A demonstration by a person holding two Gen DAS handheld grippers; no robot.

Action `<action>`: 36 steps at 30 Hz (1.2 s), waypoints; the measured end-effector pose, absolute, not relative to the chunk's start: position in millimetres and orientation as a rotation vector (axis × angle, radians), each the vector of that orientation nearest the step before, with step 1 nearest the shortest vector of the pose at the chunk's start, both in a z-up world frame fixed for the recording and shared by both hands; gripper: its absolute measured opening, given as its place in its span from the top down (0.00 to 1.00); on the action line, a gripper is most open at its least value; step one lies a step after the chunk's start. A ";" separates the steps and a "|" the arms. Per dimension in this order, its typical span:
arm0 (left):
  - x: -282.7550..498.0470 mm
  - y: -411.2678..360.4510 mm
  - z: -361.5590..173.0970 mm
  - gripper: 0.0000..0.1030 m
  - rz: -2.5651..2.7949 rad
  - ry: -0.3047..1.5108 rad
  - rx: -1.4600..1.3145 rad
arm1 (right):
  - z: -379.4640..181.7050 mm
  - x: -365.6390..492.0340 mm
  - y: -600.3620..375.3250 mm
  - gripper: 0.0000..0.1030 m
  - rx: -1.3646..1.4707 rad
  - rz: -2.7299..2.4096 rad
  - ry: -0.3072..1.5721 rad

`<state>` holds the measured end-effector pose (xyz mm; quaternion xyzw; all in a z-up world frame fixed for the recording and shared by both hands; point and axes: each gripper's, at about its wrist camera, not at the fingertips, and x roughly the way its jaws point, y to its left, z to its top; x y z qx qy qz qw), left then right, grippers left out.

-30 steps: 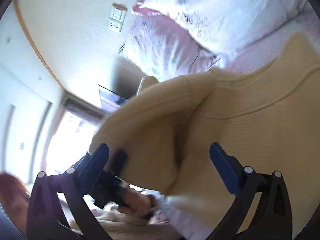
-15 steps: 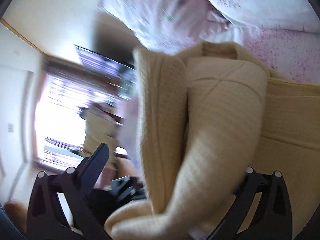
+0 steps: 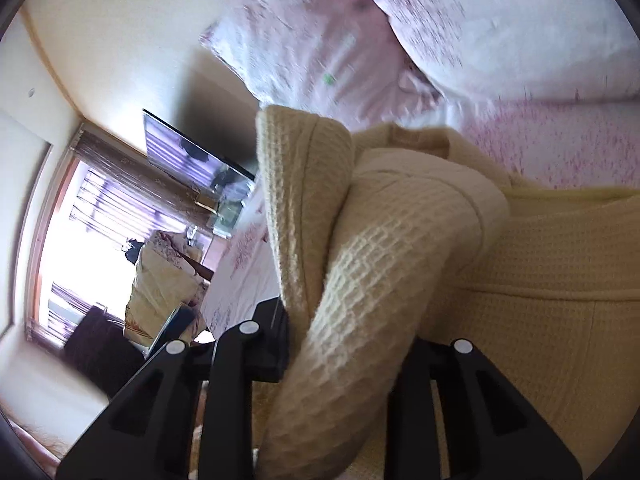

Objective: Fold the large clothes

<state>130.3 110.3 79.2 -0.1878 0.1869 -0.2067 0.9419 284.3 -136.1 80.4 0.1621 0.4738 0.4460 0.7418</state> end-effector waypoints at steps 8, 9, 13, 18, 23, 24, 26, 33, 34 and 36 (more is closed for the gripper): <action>179.7 125.1 48.5 0.05 -0.370 0.551 -0.516 | 144.4 251.6 -189.4 0.78 0.365 0.944 0.838; 177.7 119.6 47.4 0.05 -0.377 0.554 -0.508 | 147.5 250.1 -198.2 0.78 0.371 0.932 0.824; 182.6 90.6 47.0 0.05 -0.420 0.577 -0.470 | 149.2 242.4 -256.5 0.78 0.435 0.849 0.763; 187.0 49.5 52.9 0.05 -0.454 0.579 -0.372 | 105.6 244.7 -315.2 0.77 0.504 0.713 0.812; 188.5 9.9 67.7 0.05 -0.453 0.556 -0.253 | 20.8 266.2 -354.6 0.76 0.616 0.584 0.970; 189.0 3.8 70.4 0.05 -0.449 0.553 -0.232 | 13.1 266.2 -357.5 0.76 0.625 0.576 0.981; 191.4 -9.0 75.9 0.05 -0.436 0.546 -0.185 | -3.2 270.5 -370.1 0.76 0.656 0.561 0.988; 206.7 -59.8 88.0 0.05 -0.387 0.531 -0.014 | -9.8 279.3 -371.0 0.72 0.571 0.519 0.992; 210.1 -67.4 85.6 0.05 -0.390 0.549 0.008 | -8.0 277.5 -370.0 0.67 0.547 0.509 0.984; 216.8 -82.4 76.5 0.05 -0.398 0.597 0.058 | -1.8 268.1 -378.0 0.63 0.525 0.501 0.971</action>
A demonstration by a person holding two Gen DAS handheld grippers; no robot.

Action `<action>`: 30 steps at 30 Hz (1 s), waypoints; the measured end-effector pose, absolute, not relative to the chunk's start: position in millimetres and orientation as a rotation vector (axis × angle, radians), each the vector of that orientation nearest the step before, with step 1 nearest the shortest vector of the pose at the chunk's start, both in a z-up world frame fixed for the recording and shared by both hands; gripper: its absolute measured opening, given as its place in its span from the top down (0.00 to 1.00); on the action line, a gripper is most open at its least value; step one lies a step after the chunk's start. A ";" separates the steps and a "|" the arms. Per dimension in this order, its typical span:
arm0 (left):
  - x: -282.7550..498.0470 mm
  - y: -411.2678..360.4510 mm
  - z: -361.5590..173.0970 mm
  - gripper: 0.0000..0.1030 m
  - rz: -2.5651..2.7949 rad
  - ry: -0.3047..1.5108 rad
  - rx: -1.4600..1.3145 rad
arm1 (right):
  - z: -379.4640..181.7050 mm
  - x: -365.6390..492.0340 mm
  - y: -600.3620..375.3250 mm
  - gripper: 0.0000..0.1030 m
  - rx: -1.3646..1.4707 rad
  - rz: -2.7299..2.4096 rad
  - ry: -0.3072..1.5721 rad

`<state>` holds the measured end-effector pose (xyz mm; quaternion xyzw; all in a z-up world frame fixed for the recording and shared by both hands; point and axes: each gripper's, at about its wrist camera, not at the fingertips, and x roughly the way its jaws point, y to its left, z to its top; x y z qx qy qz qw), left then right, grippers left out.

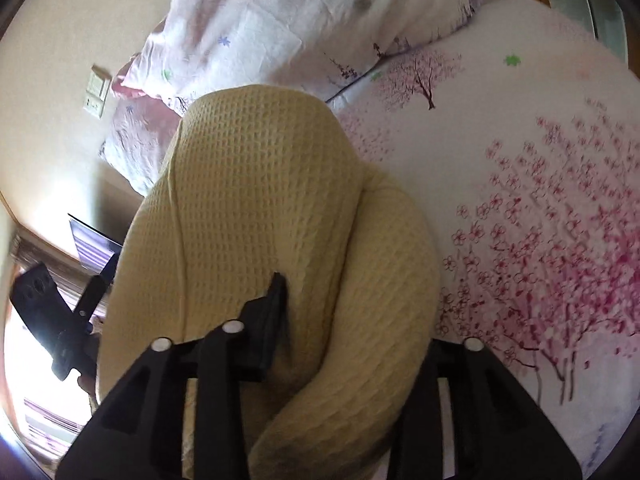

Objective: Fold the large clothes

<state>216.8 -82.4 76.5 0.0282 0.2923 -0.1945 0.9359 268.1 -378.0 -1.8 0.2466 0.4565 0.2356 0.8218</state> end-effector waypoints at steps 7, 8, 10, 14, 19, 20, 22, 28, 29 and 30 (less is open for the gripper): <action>220.2 -104.8 59.1 0.05 -0.436 0.663 0.093 | 44.6 223.0 -390.5 0.60 0.341 0.358 0.840; 219.7 -108.3 57.2 0.05 -0.436 0.665 0.101 | 48.1 219.0 -391.6 0.59 0.329 0.346 0.832; 219.7 -112.0 54.8 0.05 -0.435 0.665 0.099 | 45.2 222.5 -394.9 0.55 0.342 0.350 0.847; 219.6 -109.4 53.8 0.05 -0.402 0.665 0.077 | 22.2 247.0 -395.8 0.61 0.425 0.390 0.869; 203.1 -110.1 61.8 0.08 -0.331 0.603 0.141 | 7.2 265.2 -385.5 0.63 0.448 0.480 0.852; 204.2 -111.8 59.8 0.08 -0.330 0.613 0.144 | 0.5 271.0 -387.4 0.63 0.473 0.475 0.876; 208.5 -112.0 56.2 0.08 -0.347 0.639 0.116 | -11.3 277.0 -390.3 0.59 0.475 0.467 0.915; 206.8 -111.4 50.8 0.07 -0.351 0.644 0.110 | 16.5 250.3 -428.4 0.17 0.385 0.278 0.861; 207.1 -110.3 50.9 0.07 -0.353 0.647 0.106 | 24.1 241.0 -438.3 0.19 0.387 0.223 0.820; 206.9 -109.4 51.0 0.07 -0.352 0.647 0.102 | 32.2 231.2 -445.8 0.23 0.397 0.195 0.778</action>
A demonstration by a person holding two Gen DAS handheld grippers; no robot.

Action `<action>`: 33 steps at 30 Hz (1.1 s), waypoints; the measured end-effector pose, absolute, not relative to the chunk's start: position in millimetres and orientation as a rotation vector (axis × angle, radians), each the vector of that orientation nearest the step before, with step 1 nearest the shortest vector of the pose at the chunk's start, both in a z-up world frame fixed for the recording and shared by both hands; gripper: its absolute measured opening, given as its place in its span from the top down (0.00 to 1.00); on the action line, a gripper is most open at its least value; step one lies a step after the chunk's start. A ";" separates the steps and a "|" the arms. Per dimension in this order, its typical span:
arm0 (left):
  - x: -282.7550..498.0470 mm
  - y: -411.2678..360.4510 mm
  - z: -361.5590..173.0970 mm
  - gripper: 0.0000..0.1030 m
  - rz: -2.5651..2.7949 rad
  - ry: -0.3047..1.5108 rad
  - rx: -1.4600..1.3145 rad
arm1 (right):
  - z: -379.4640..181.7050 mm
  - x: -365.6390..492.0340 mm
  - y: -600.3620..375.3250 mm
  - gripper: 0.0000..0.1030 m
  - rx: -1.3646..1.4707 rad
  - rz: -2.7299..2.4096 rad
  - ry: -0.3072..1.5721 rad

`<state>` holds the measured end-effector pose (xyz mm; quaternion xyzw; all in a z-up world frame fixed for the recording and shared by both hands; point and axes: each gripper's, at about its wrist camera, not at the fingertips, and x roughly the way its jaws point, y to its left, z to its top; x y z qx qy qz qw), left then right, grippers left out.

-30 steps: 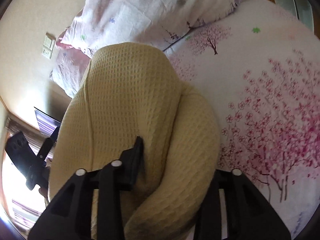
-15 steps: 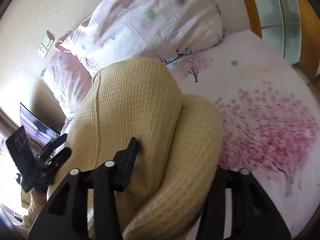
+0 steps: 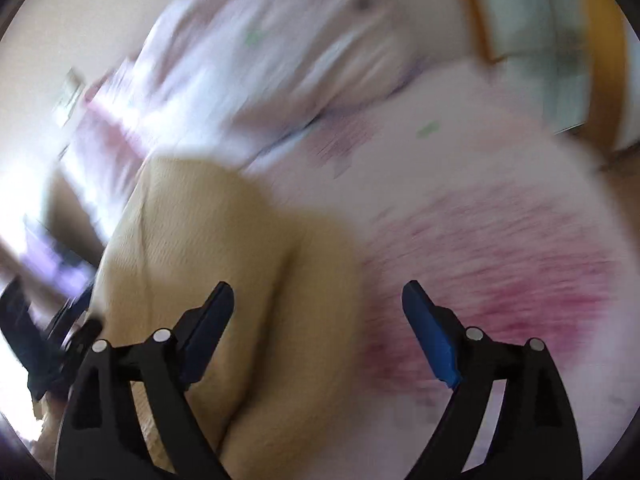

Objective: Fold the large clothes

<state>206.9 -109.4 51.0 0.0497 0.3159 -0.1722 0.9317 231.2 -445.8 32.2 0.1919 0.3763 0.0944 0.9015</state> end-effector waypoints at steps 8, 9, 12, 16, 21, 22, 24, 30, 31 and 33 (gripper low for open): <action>202.4 -107.9 52.7 0.07 -0.344 0.626 0.101 | 59.8 152.4 -346.0 0.68 0.119 0.457 0.703; 200.7 -106.8 53.4 0.07 -0.347 0.622 0.098 | 56.8 149.5 -337.8 0.68 0.102 0.473 0.710; 191.4 -101.4 58.9 0.08 -0.372 0.594 0.079 | 27.6 156.6 -309.8 0.70 -0.029 0.424 0.801; 160.4 -103.2 67.8 0.08 -0.423 0.528 0.100 | 3.9 168.4 -310.7 0.71 0.030 0.393 0.838; 133.1 -123.3 60.4 0.08 -0.483 0.532 0.189 | 11.9 162.6 -311.2 0.71 0.025 0.368 0.815; 132.8 -125.1 56.3 0.08 -0.478 0.531 0.195 | 19.9 155.6 -312.2 0.71 0.022 0.368 0.796; 135.8 -122.6 50.6 0.07 -0.486 0.546 0.171 | 27.6 147.7 -317.0 0.70 0.053 0.395 0.774; 135.7 -129.4 32.4 0.06 -0.487 0.561 0.191 | -2.1 147.9 -313.4 0.62 0.063 0.376 0.843; 133.9 -131.0 28.8 0.05 -0.475 0.544 0.201 | -4.6 148.9 -317.6 0.62 0.102 0.389 0.833; 133.4 -129.7 28.0 0.05 -0.474 0.538 0.191 | -4.2 151.6 -324.0 0.62 0.154 0.406 0.852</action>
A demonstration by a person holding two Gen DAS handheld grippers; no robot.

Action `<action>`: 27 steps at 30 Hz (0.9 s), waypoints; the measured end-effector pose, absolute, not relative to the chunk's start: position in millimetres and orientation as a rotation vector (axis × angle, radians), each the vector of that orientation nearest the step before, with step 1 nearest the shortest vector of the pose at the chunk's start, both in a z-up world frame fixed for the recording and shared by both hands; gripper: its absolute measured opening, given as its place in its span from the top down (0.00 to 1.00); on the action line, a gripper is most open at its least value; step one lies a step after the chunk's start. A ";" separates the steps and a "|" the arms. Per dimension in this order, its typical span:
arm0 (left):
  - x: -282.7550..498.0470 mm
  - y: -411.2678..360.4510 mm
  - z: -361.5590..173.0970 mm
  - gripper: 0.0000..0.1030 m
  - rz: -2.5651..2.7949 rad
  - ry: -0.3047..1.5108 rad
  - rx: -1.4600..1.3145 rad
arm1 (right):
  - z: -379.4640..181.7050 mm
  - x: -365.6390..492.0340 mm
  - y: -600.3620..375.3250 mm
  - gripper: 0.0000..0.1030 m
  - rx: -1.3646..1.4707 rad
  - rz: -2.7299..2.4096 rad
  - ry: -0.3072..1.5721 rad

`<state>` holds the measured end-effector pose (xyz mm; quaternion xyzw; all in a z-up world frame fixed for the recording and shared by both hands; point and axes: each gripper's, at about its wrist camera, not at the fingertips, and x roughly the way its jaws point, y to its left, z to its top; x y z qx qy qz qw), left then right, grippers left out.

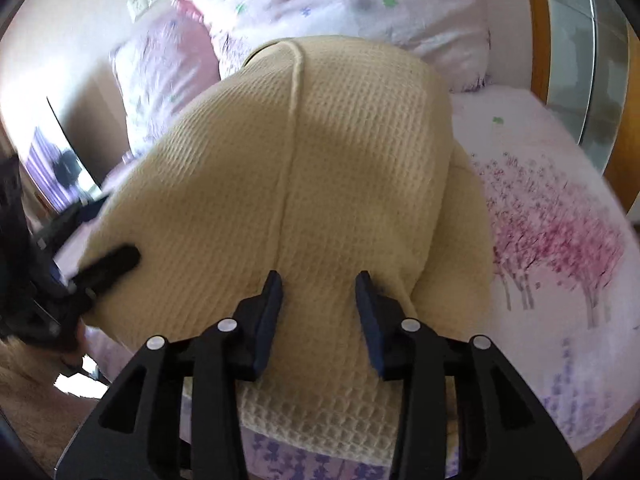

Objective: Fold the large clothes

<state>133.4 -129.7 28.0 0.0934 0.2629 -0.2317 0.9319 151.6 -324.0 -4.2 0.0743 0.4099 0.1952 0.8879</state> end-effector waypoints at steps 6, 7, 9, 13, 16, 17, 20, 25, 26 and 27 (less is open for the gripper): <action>111.2 -122.7 52.6 0.06 -0.475 0.452 0.198 | 39.0 130.9 -320.2 0.54 0.119 0.395 0.728; 108.9 -125.2 51.2 0.06 -0.482 0.459 0.212 | 39.7 127.4 -316.5 0.50 0.098 0.392 0.725; 104.0 -132.2 43.4 0.05 -0.484 0.466 0.238 | 29.5 127.4 -310.8 0.47 0.066 0.381 0.756; 111.8 -136.8 31.5 0.04 -0.504 0.520 0.212 | -3.4 133.1 -315.6 0.44 0.135 0.384 0.832; 109.3 -120.9 50.0 0.04 -0.568 0.521 0.105 | 20.0 130.6 -328.6 0.45 0.210 0.405 0.795; 109.6 -112.8 58.1 0.04 -0.575 0.507 0.059 | 28.0 131.3 -331.9 0.44 0.223 0.408 0.776; 129.1 -93.9 79.2 0.04 -0.522 0.491 -0.004 | 46.0 150.5 -336.3 0.41 0.238 0.379 0.785; 192.6 -84.1 81.7 0.04 -0.403 0.618 -0.049 | 61.8 206.2 -332.6 0.29 0.226 0.333 0.860; 202.4 -84.7 78.9 0.04 -0.387 0.646 -0.045 | 61.2 215.7 -333.9 0.26 0.238 0.336 0.875; 211.8 -86.6 75.2 0.04 -0.362 0.670 -0.029 | 57.6 223.3 -335.0 0.26 0.252 0.333 0.899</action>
